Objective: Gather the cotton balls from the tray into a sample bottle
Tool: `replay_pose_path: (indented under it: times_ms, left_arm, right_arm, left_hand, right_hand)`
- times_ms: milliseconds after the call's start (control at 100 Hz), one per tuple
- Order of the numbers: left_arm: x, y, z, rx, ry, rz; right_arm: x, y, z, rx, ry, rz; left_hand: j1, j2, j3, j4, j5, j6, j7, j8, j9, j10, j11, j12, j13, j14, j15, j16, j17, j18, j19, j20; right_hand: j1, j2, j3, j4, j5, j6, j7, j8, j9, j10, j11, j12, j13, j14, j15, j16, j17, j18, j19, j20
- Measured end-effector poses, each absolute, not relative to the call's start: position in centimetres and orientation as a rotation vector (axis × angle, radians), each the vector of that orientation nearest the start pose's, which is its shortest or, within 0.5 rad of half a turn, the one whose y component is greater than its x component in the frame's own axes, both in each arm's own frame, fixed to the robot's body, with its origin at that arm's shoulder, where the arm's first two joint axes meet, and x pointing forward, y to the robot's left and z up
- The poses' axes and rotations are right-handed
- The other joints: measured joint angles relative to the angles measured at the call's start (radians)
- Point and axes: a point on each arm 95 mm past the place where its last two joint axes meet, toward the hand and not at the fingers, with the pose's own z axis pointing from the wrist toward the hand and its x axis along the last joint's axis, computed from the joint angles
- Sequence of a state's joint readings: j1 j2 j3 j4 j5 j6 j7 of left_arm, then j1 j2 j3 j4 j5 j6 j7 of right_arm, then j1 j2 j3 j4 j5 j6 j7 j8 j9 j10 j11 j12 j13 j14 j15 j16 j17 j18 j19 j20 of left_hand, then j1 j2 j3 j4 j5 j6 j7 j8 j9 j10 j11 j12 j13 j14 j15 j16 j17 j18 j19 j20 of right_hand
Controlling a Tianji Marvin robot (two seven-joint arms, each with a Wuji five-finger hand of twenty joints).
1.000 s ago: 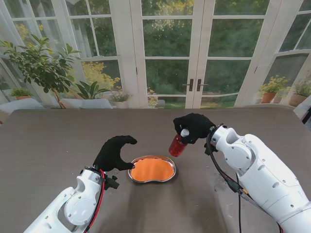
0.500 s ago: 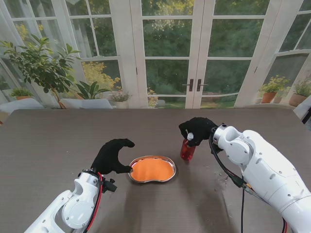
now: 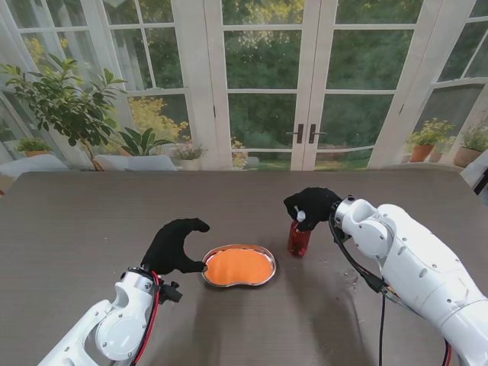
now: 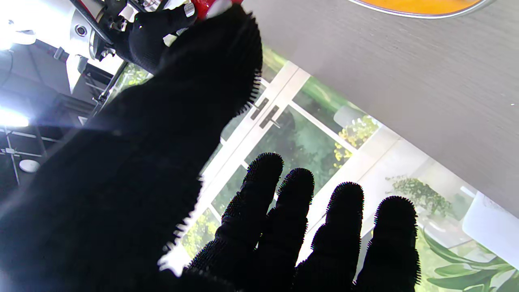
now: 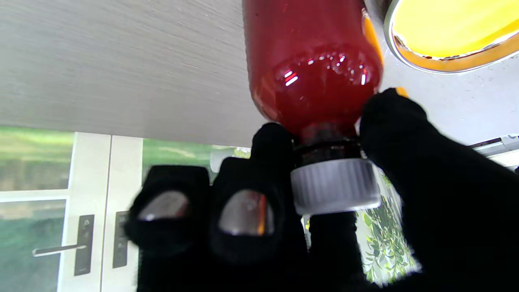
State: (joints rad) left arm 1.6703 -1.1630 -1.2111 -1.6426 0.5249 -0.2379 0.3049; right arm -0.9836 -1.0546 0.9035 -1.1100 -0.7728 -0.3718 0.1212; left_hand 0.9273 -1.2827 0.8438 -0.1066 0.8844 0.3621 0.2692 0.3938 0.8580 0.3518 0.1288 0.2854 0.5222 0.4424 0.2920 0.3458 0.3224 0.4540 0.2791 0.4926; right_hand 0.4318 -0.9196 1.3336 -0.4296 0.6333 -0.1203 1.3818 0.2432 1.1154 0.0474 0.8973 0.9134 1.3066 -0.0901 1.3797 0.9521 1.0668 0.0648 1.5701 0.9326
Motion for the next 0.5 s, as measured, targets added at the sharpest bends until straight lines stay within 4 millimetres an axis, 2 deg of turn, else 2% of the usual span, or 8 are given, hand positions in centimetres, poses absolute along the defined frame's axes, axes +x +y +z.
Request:
replay_pose_path:
  times_ms: [500]
  left_arm:
    - [36.61, -2.65, -31.48, -1.471, 0.978, -2.126]
  right_arm:
    - [53.04, -1.16, -29.58, 1.062, 1.878, 1.525]
  left_hand:
    - [0.0, 0.0, 0.0, 0.0, 0.0, 0.0, 0.0, 0.0, 0.0, 0.0, 0.0, 0.0, 0.0, 0.0, 0.0, 0.0, 0.0, 0.0, 0.0, 0.009]
  right_hand:
    - [-0.02, 0.033, -0.005, 0.0, -0.002, -0.006, -0.014, 0.001, -0.008, -0.007, -0.008, -0.03, 0.0, 0.005, -0.123, -0.072, -0.084, 0.03, -0.044, 0.0]
